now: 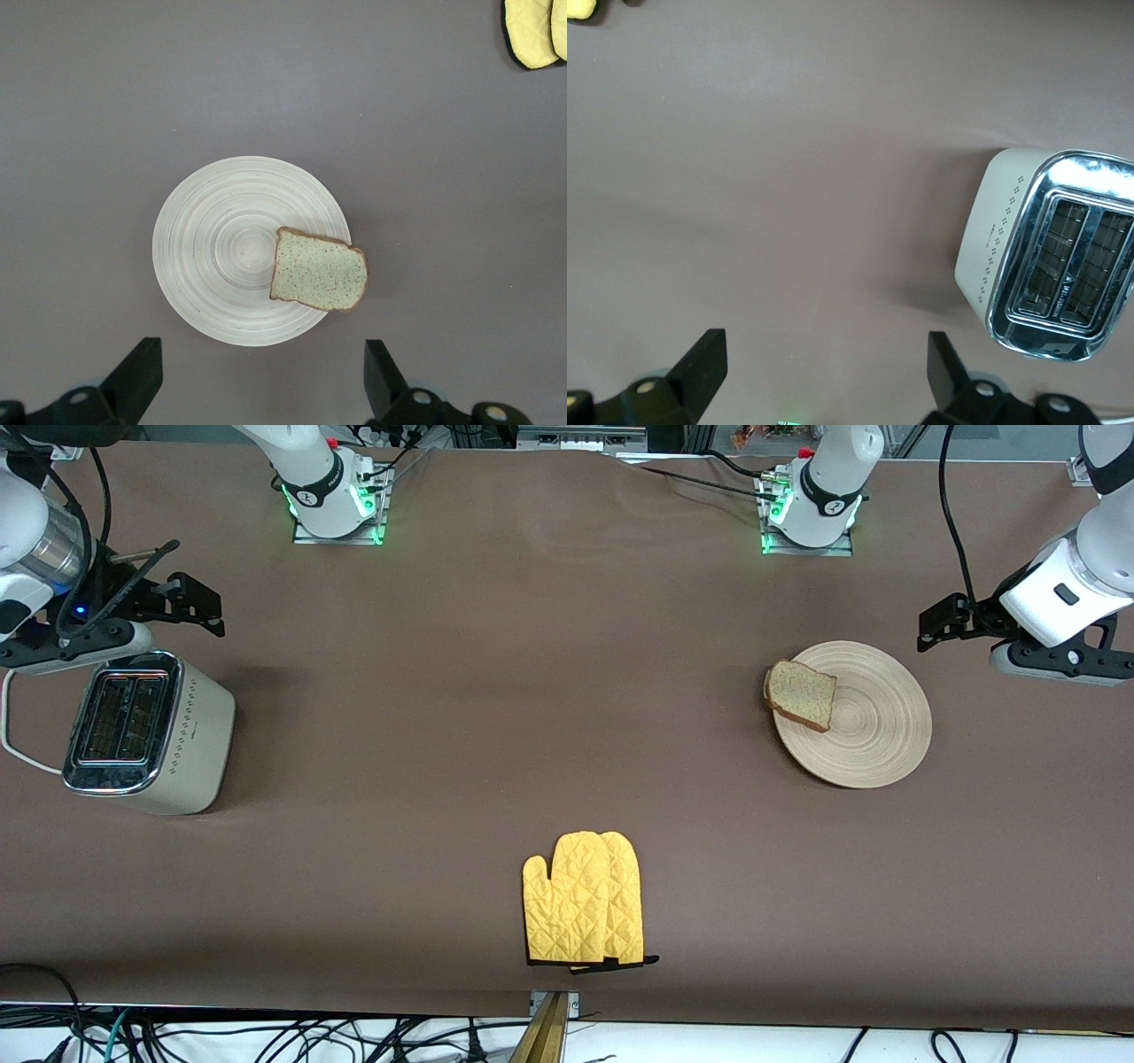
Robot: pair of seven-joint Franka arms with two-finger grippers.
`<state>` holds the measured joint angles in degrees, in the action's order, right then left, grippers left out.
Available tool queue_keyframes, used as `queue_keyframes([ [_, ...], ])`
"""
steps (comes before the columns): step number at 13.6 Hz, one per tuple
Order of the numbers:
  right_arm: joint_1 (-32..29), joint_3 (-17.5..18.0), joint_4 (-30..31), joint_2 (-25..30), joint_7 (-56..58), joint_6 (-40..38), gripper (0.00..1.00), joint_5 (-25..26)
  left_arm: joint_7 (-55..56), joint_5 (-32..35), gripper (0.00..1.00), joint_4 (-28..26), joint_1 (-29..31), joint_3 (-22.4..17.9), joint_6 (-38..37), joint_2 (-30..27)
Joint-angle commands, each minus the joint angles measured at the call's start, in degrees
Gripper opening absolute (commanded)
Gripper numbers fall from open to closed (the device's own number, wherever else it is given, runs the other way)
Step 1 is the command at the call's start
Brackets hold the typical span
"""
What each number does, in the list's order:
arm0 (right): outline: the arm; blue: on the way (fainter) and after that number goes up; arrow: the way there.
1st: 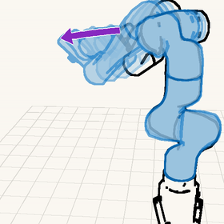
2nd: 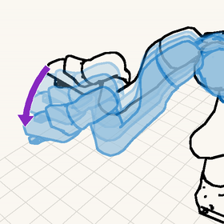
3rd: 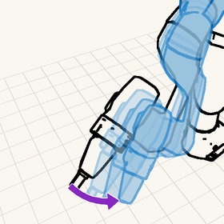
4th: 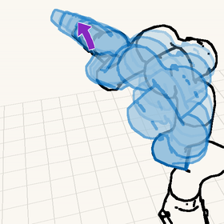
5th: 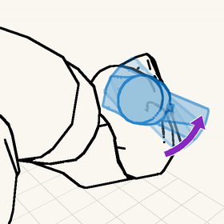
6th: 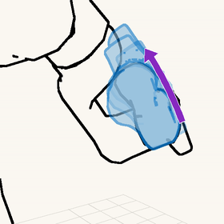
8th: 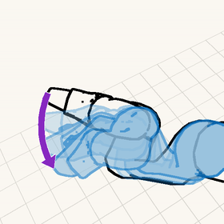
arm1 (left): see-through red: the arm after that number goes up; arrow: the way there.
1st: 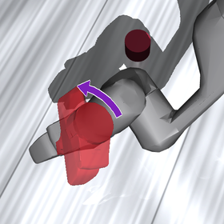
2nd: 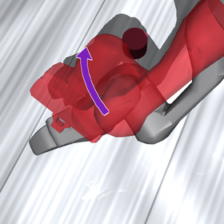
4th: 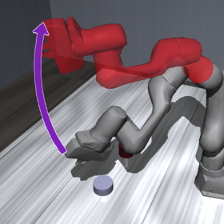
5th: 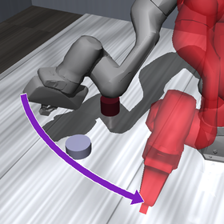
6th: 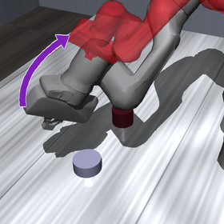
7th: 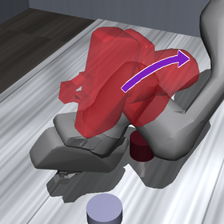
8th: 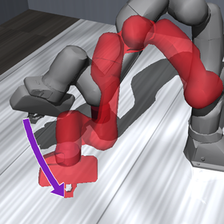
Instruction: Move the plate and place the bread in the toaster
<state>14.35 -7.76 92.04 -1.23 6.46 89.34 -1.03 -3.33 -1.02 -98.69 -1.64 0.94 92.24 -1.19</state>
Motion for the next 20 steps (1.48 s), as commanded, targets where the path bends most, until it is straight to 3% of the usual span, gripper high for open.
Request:
queue_keyframes([
  [1, -0.3, 0.4, -0.7, 0.4, -0.4, -0.6, 1.0, 0.1, 0.1, -1.1, 1.0, 1.8, 0.3, 0.1, -1.4, 0.8],
  [14, -0.4, 0.5, -0.7, 0.3, -0.7, -0.2, 1.0, 0.0, -2.5, -2.1, 1.0, 1.7, 1.2, -0.2, -3.8, 0.9],
  [20, -0.4, 0.4, -0.6, 0.2, -0.5, -0.1, 1.0, -0.1, -24.4, -14.6, 1.0, 1.9, 18.4, -0.2, -4.7, 9.1],
])
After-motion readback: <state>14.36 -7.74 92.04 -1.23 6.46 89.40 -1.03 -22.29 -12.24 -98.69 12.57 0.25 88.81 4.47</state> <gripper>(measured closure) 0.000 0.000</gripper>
